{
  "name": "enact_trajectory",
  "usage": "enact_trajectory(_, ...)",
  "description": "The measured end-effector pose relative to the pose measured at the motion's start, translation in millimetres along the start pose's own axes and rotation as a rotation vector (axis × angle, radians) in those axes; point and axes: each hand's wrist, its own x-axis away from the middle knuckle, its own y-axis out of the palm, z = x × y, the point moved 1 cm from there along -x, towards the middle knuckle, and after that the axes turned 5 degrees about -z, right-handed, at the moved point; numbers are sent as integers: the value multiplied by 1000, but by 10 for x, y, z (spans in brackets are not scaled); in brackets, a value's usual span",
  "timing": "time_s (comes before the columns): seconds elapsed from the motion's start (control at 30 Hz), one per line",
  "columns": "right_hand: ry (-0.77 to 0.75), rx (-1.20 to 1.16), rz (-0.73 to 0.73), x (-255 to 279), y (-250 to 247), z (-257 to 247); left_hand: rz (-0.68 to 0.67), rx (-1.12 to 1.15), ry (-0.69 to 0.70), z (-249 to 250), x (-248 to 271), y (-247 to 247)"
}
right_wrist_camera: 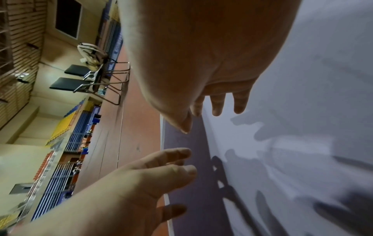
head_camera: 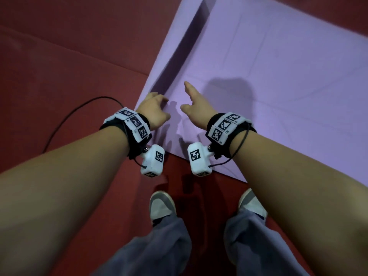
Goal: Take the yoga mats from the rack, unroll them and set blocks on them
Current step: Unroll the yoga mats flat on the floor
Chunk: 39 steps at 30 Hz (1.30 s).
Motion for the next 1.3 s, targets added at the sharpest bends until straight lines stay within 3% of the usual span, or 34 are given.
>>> enact_trajectory(0.37, 147, -185, 110, 1361, -764, -37, -226, -28, -17, 879, 748, -61)
enact_trajectory(0.53, 184, -307, 206, 2061, -1212, -162, -173, 7, 33, 1517, 1233, -159)
enact_trajectory(0.8, 156, -575, 428, 3402, -2168, -829, -83, 218, 146, 3037, 2249, -700)
enact_trajectory(1.0, 130, -725, 618, 4750, -2918, -1333, -38, 347, 258, 4166, 3308, -1278)
enact_trajectory(1.3, 72, -821, 821, 6537, -3698, -1989, 5, 459, 367, 5369, 4835, -1970)
